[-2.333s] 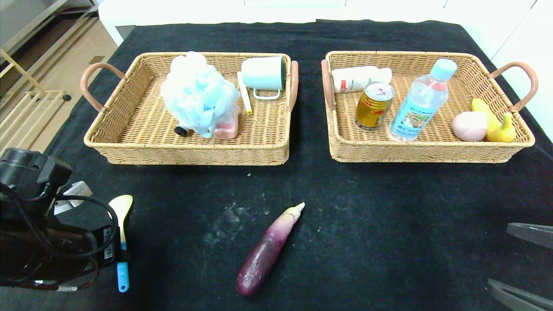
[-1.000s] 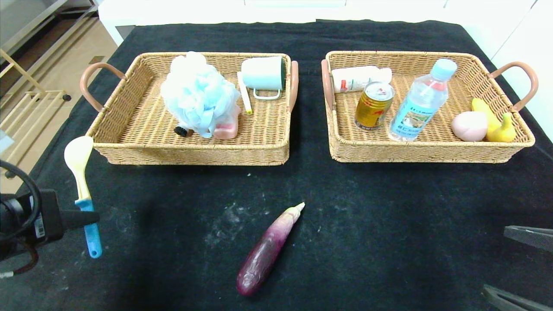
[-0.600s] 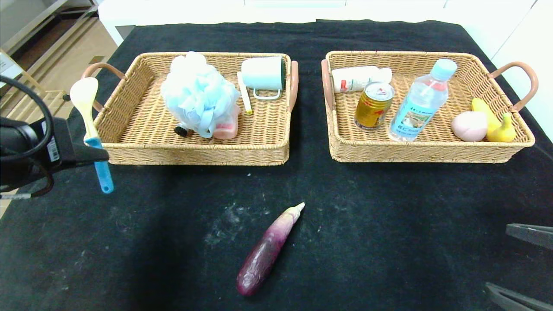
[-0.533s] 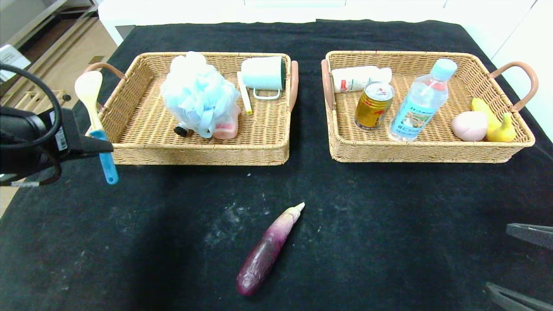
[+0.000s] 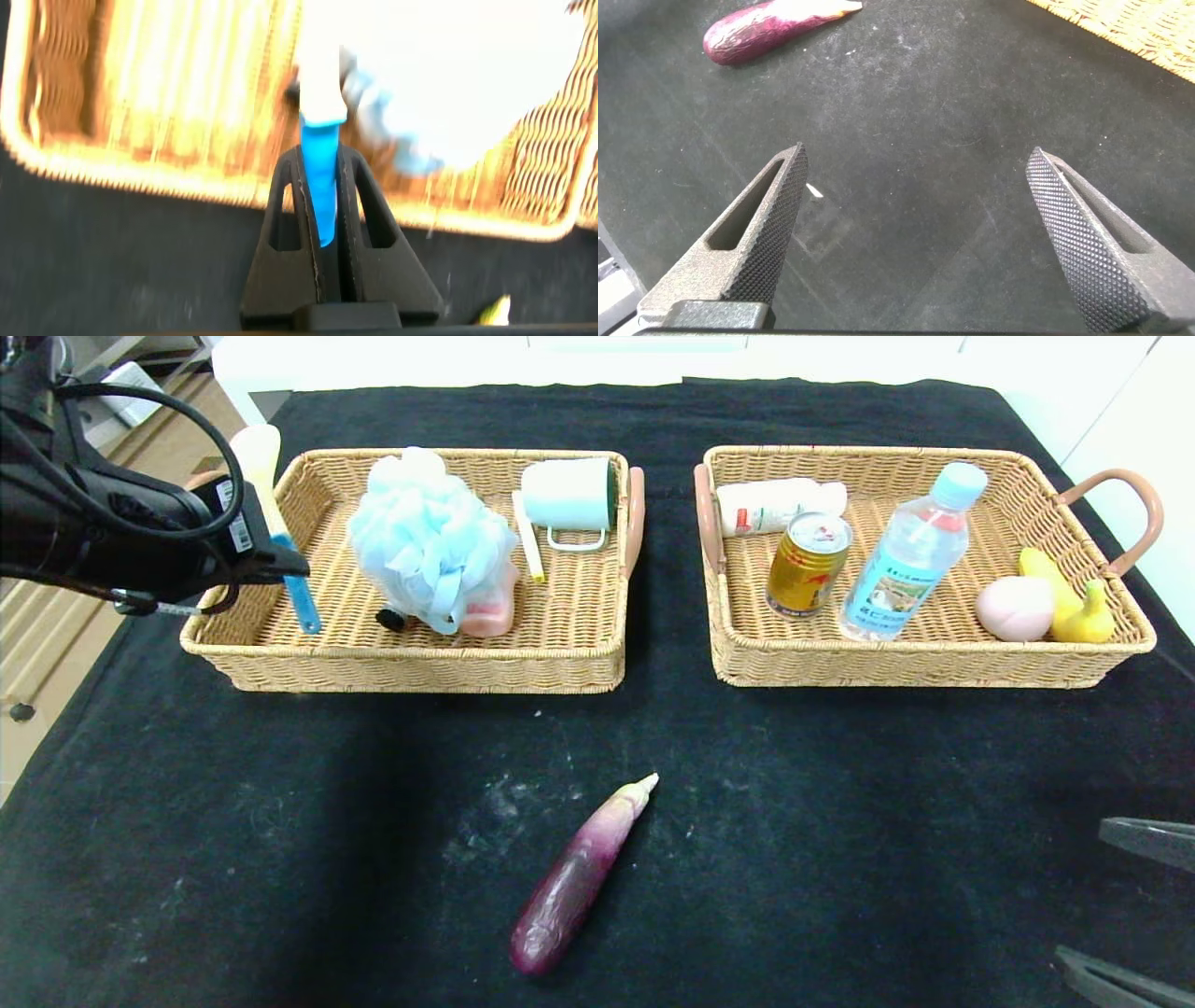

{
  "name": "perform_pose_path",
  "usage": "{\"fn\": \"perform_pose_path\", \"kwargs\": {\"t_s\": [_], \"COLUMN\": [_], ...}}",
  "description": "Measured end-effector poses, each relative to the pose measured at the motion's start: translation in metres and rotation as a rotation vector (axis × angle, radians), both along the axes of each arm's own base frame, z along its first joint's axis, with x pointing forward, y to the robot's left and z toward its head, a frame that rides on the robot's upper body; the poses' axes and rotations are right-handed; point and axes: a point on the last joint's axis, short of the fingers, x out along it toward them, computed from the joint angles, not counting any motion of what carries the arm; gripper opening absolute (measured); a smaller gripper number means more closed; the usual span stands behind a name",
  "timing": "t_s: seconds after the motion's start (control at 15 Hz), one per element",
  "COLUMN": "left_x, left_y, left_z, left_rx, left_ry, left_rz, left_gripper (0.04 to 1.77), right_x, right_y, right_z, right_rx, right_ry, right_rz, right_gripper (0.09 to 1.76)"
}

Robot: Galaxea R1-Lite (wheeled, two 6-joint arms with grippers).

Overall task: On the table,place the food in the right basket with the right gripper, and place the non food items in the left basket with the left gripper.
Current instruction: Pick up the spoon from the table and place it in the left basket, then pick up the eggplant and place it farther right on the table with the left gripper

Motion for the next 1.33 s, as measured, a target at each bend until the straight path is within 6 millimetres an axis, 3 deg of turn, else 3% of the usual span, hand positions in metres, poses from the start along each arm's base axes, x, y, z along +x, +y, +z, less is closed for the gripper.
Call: {"fn": "perform_pose_path", "kwargs": {"t_s": [0.6,0.87,1.07,1.33], "left_x": [0.051,0.055,0.055,0.045], "left_y": [-0.002,-0.004,-0.005,-0.01], "left_z": [0.0,-0.003,-0.005,-0.007], "left_rx": [0.025,0.026,0.027,0.031], "left_ry": [-0.054,-0.049,-0.043,-0.024], "left_rz": [0.06,0.063,0.06,0.038], "left_gripper": [0.21,0.82,1.11,1.35], "right_x": [-0.002,-0.002,-0.002,-0.002], "right_y": [-0.001,-0.001,-0.001,-0.001], "right_z": [0.0,0.0,0.0,0.0], "right_rx": [0.002,0.002,0.003,0.002], "right_ry": [-0.006,-0.006,-0.006,-0.007], "right_rz": [0.002,0.002,0.003,0.003], "right_gripper": [1.71,1.71,1.71,1.71]}}
